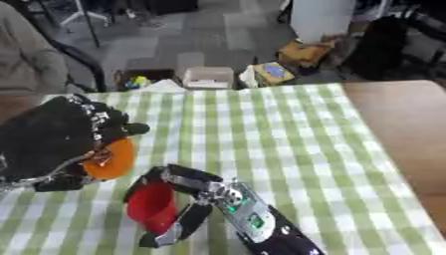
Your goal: Pour the contents of one cup into another cup.
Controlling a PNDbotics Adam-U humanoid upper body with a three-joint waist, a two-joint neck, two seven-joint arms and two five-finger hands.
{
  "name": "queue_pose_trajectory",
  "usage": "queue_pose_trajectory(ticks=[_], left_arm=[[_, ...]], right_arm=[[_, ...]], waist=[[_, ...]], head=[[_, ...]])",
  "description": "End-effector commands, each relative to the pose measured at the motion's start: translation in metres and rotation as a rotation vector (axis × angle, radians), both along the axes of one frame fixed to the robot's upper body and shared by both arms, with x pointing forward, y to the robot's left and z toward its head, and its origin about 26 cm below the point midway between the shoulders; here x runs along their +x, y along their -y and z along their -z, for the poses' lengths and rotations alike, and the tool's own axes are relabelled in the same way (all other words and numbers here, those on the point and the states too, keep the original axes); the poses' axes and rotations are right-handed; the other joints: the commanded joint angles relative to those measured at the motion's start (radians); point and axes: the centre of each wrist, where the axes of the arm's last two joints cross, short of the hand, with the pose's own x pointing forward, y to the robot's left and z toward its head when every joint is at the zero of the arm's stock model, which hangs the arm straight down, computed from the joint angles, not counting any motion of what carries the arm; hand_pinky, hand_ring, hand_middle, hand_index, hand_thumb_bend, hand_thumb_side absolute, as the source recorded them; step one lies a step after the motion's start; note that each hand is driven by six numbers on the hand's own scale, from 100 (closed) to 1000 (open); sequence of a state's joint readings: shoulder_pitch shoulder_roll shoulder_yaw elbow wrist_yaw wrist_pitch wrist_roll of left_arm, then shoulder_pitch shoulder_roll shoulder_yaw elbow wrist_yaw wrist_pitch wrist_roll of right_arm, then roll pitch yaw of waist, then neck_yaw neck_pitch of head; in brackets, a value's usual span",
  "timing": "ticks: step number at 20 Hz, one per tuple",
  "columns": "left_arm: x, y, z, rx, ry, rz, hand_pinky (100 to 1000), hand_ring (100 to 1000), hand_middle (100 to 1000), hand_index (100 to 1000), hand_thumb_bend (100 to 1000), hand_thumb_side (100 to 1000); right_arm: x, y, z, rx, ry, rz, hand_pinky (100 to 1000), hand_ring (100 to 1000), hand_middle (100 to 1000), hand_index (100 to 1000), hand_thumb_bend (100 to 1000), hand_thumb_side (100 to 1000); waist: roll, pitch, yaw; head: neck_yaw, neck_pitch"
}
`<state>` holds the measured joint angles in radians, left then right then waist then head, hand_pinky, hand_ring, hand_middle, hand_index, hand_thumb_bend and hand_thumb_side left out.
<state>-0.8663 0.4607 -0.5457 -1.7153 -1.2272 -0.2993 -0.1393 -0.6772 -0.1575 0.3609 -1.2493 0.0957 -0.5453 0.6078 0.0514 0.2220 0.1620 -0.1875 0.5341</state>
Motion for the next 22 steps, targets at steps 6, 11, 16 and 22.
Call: queue_pose_trajectory(ticks=[6, 11, 16, 22], left_arm=[[0.002, 0.011, -0.007, 0.029, 0.060, 0.022, 245, 322, 443, 837, 619, 100], [0.004, 0.019, -0.002, 0.048, 0.078, 0.035, 251, 324, 443, 836, 631, 100], [0.003, 0.025, 0.001, 0.061, 0.104, 0.057, 256, 325, 444, 835, 650, 100], [0.002, 0.032, 0.004, 0.077, 0.127, 0.073, 264, 327, 445, 834, 666, 100]], right_arm=[[-0.001, -0.009, -0.012, -0.002, 0.058, -0.063, 354, 311, 244, 748, 100, 100], [-0.001, -0.013, -0.016, 0.009, 0.065, -0.076, 354, 311, 244, 748, 100, 100], [-0.002, -0.016, -0.020, 0.016, 0.069, -0.086, 354, 311, 245, 748, 100, 100], [-0.002, -0.019, -0.021, 0.019, 0.069, -0.094, 353, 311, 244, 748, 100, 100]], waist=[[0.000, -0.020, -0.005], [0.001, -0.021, -0.011], [0.003, -0.021, -0.013], [0.004, -0.021, -0.016]], head=[[0.003, -0.007], [0.005, -0.008], [0.004, -0.009], [0.005, -0.011]])
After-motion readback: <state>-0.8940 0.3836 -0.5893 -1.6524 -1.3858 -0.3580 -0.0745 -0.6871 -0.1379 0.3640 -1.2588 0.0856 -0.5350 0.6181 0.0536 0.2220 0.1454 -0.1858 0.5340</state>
